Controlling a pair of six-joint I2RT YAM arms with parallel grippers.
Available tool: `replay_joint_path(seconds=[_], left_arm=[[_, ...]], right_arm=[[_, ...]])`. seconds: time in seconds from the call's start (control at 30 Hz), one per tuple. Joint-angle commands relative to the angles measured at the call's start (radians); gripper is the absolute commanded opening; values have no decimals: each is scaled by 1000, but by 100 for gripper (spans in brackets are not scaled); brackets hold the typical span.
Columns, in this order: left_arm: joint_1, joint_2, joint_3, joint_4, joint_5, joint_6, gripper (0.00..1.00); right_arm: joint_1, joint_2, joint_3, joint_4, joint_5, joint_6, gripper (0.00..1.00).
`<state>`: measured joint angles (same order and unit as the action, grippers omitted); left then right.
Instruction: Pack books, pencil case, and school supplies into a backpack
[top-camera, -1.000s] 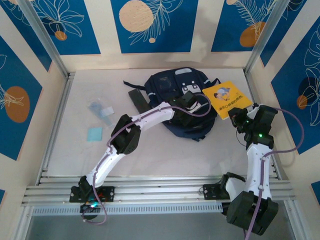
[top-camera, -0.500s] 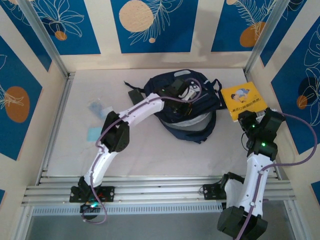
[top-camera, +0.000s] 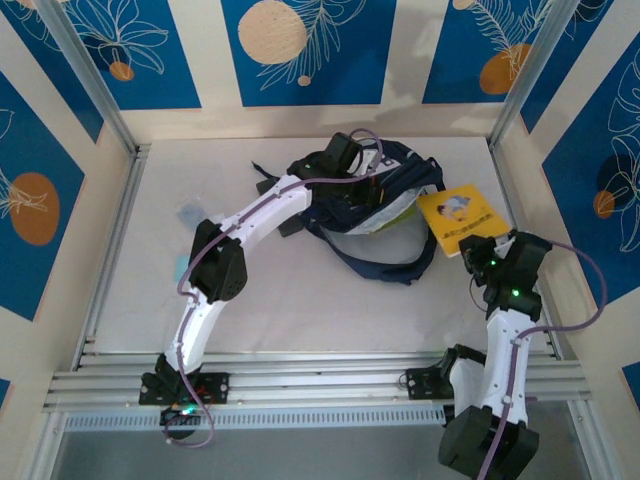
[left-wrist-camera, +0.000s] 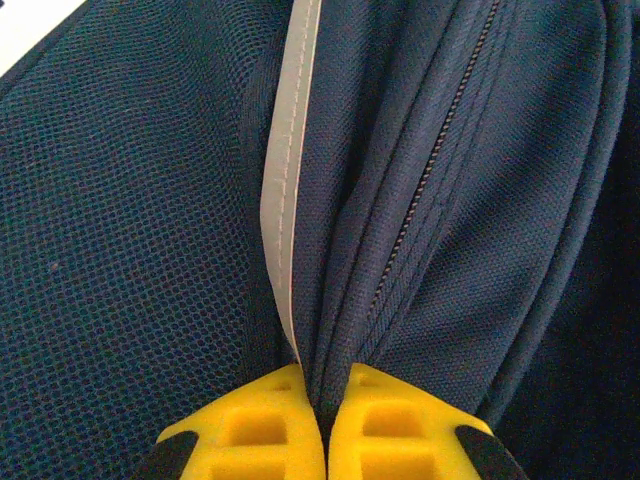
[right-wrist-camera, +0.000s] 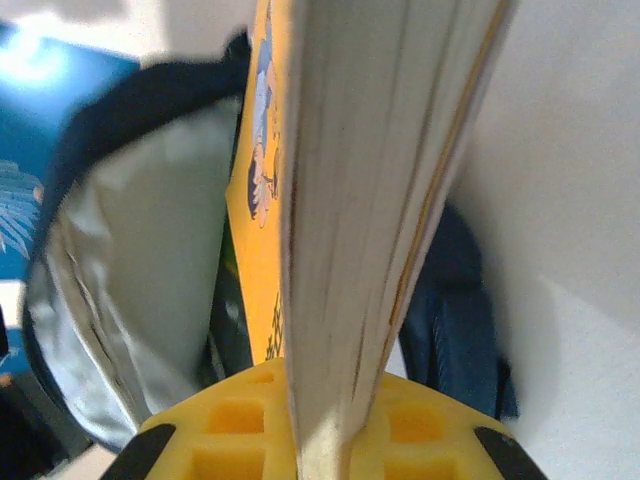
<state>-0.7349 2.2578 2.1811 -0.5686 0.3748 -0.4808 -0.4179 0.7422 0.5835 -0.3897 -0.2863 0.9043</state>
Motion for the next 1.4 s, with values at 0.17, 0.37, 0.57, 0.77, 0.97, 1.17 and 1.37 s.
replay_joint_path(seconds=[0.17, 0.37, 0.57, 0.77, 0.97, 1.17, 1.37], left_arm=[[2, -93, 19, 126, 109, -48, 0], [-16, -113, 8, 132, 138, -50, 0], [-26, -134, -17, 165, 155, -75, 0], [-32, -148, -42, 169, 145, -77, 0], [-31, -176, -139, 239, 89, -102, 0], [-31, -164, -169, 268, 47, -113, 0], [-34, -156, -214, 337, 39, -156, 0]], right_arm=[[334, 76, -104, 435, -12, 147, 0], [495, 313, -70, 680, 94, 161, 0], [570, 637, 58, 854, 83, 143, 0], [585, 879, 168, 959, 25, 212, 0], [550, 866, 254, 654, -82, 162, 29], [535, 682, 270, 240, 26, 27, 57], [469, 435, 261, -126, 72, -137, 71]])
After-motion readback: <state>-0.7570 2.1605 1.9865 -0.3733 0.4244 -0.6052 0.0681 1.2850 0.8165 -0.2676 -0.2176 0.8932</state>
